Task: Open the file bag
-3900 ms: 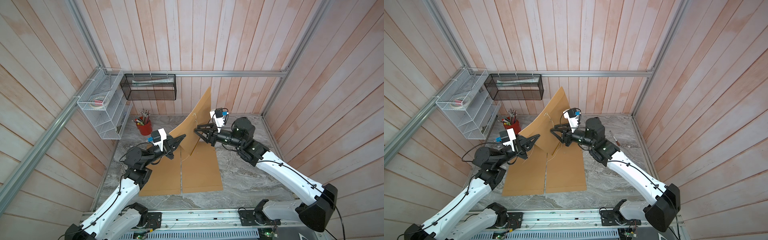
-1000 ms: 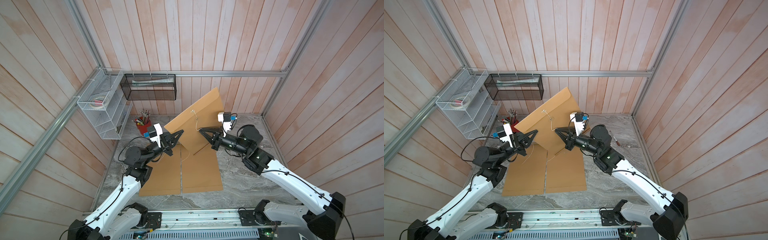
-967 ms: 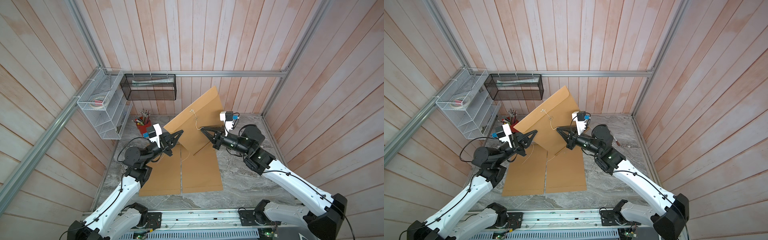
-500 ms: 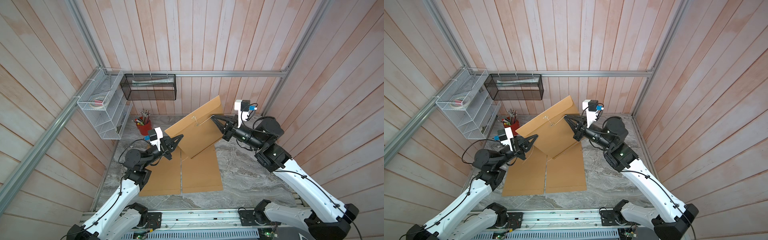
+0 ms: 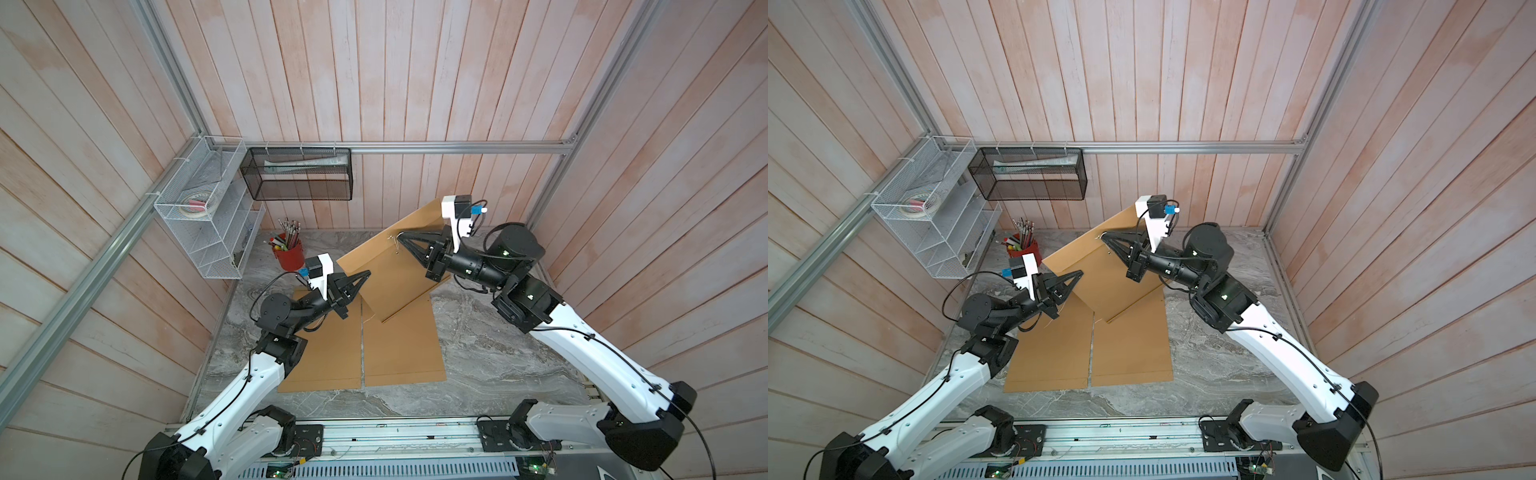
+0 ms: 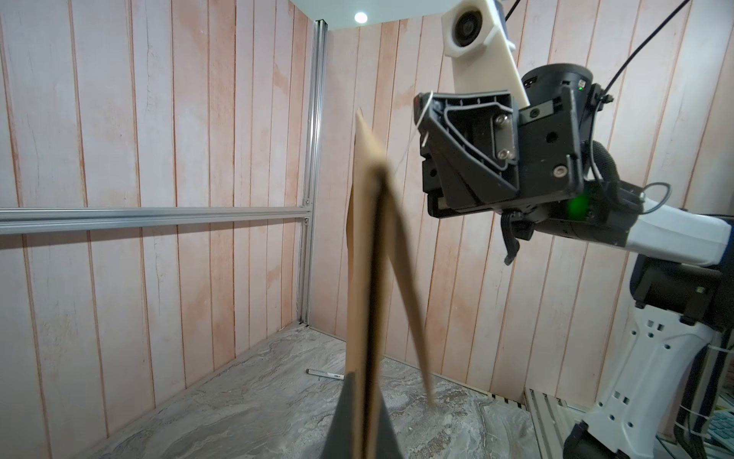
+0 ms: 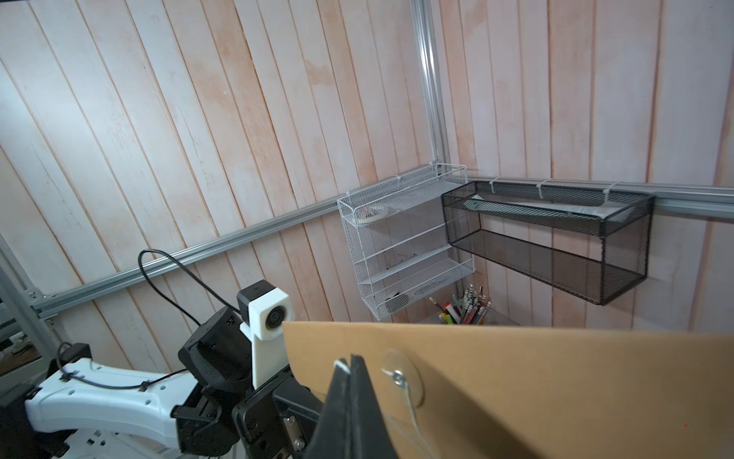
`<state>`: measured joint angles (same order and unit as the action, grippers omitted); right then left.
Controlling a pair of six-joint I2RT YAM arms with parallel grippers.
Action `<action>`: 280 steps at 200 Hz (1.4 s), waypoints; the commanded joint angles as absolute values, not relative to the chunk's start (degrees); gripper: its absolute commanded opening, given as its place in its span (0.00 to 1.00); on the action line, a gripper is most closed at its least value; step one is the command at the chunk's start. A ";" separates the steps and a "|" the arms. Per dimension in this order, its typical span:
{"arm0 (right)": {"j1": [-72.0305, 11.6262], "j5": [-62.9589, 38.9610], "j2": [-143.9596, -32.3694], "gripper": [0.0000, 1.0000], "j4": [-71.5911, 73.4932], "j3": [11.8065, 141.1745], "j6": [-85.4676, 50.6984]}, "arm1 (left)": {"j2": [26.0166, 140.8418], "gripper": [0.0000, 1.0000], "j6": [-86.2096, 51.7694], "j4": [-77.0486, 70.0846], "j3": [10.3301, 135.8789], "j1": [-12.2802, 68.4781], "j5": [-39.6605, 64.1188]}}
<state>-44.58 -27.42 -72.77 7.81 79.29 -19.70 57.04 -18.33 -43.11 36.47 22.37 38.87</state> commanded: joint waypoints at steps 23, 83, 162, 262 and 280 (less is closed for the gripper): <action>-49.36 -31.45 -79.13 0.00 12.71 81.56 -21.71 | 58.93 0.00 -20.03 -47.09 37.24 21.88 39.62; -49.77 -30.61 -77.99 0.00 18.07 72.44 -26.25 | 56.92 0.00 -20.35 -47.99 38.82 21.40 36.74; -41.46 -25.59 -67.44 0.00 15.53 61.54 -27.71 | 52.58 0.00 -21.00 -47.35 39.90 20.65 35.31; -28.14 -23.67 -59.91 0.00 5.15 67.29 -22.41 | 46.99 0.00 -20.27 -43.34 36.27 19.71 34.21; -27.96 -24.90 -59.94 0.00 5.41 67.02 -22.91 | 46.62 0.00 -20.98 -44.05 35.84 19.51 33.92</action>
